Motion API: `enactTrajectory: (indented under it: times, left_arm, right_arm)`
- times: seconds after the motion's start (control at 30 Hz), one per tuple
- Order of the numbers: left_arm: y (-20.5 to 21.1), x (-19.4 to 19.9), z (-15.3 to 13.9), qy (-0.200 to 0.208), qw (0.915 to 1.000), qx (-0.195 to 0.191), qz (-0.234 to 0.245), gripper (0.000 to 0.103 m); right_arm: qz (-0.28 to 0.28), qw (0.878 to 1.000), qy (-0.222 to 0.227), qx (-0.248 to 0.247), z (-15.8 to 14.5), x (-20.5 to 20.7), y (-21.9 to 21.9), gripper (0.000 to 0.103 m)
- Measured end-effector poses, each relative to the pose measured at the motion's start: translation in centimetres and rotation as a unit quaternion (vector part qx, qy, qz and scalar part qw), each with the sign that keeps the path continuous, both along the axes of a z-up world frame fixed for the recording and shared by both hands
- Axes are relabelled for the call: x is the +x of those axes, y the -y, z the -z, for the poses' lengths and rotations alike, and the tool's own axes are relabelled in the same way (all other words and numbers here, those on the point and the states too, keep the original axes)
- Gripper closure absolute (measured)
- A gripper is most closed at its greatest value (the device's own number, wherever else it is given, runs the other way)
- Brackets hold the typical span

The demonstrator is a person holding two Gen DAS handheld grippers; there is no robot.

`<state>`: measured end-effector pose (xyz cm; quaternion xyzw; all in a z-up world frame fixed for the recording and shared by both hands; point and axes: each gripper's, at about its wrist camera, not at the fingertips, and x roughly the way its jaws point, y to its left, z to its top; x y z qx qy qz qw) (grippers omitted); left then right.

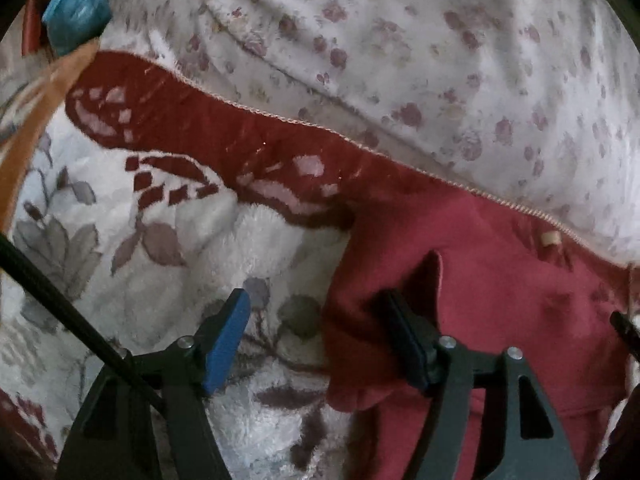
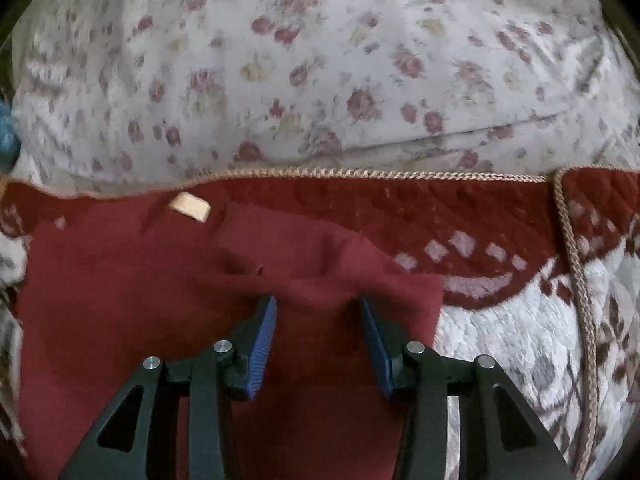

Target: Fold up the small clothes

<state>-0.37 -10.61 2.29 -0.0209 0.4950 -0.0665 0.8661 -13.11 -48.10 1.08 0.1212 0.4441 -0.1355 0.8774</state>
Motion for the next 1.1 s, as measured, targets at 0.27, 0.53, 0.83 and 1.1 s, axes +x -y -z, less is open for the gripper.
enactTrajectory:
  times: [0.27,0.53,0.83,1.1]
  left_arm:
    - [-1.1,-1.7,-2.4,0.035,0.9984,-0.045,0.003,0.035]
    - [-1.6,-1.1,-3.2,0.048,0.9974,-0.053,-0.006,0.035]
    - [-3.4,-0.3,-3.5,0.05,0.9961,-0.059,-0.042,0.034]
    - [-2.3,-0.7,-3.2,0.052,0.9973,-0.043,-0.028,0.034]
  right_arm:
    - [-0.025,0.999,0.04,0.022,-3.2,1.1,-1.0,0.031]
    - [-0.094,0.993,-0.055,0.052,0.9,7.5,-2.0,0.054]
    - [-0.07,0.99,-0.053,-0.109,-0.7,5.7,-1.1,0.103]
    - [-0.088,0.995,-0.001,0.054,-2.2,3.1,-2.2,0.071]
